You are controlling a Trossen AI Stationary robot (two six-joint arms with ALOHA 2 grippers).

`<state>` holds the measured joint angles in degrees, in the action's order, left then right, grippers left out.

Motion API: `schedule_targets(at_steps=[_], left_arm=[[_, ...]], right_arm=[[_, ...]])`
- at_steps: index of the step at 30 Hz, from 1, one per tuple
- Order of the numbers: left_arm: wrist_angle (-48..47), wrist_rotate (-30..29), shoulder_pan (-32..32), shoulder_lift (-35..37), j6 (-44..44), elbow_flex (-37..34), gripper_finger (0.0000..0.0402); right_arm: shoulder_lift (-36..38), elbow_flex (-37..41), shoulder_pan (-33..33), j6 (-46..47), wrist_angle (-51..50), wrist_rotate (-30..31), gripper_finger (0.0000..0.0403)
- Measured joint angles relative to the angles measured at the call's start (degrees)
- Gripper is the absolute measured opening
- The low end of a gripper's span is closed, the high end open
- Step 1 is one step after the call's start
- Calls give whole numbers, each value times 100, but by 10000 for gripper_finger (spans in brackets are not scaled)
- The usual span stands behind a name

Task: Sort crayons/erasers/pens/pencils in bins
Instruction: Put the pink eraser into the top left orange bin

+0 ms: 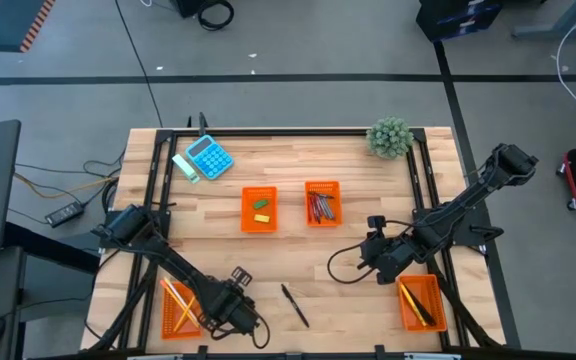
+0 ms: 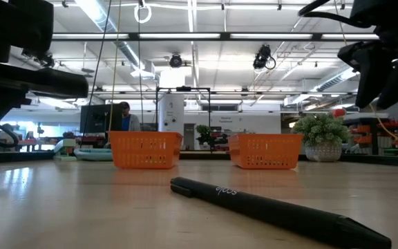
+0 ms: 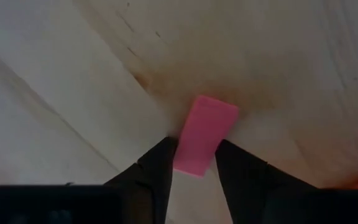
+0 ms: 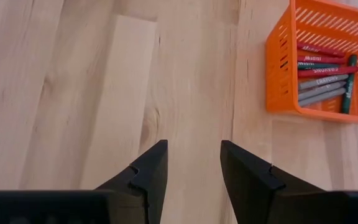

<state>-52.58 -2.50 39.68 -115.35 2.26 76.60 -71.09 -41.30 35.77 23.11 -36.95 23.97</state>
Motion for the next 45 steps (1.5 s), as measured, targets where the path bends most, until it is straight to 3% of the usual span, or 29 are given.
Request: schedule_targets(at_steps=[8, 22, 29, 33, 38, 45], left_arm=[[102, -149, -124, 0, 69, -4, 111], [72, -87, -505, -16, 2083, 61, 101], [-6, -917, -674, -48, 2001, 631, 86], [-217, -1035, -765, -44, 1669, 1144, 90], [-935, -1297, -1029, -37, 1320, 1713, 91], [-2276, -2174, -1560, -15, 576, 2346, 84]], right_arm=[[0, 0, 0, -320, -2, 0, 154], [0, 0, 0, -262, -4, -205, 154], [0, 0, 0, -33, -23, -498, 154], [0, 0, 0, -23, -28, -501, 154], [0, 0, 0, -15, -28, -632, 154], [0, 0, 0, -17, -26, -671, 154]])
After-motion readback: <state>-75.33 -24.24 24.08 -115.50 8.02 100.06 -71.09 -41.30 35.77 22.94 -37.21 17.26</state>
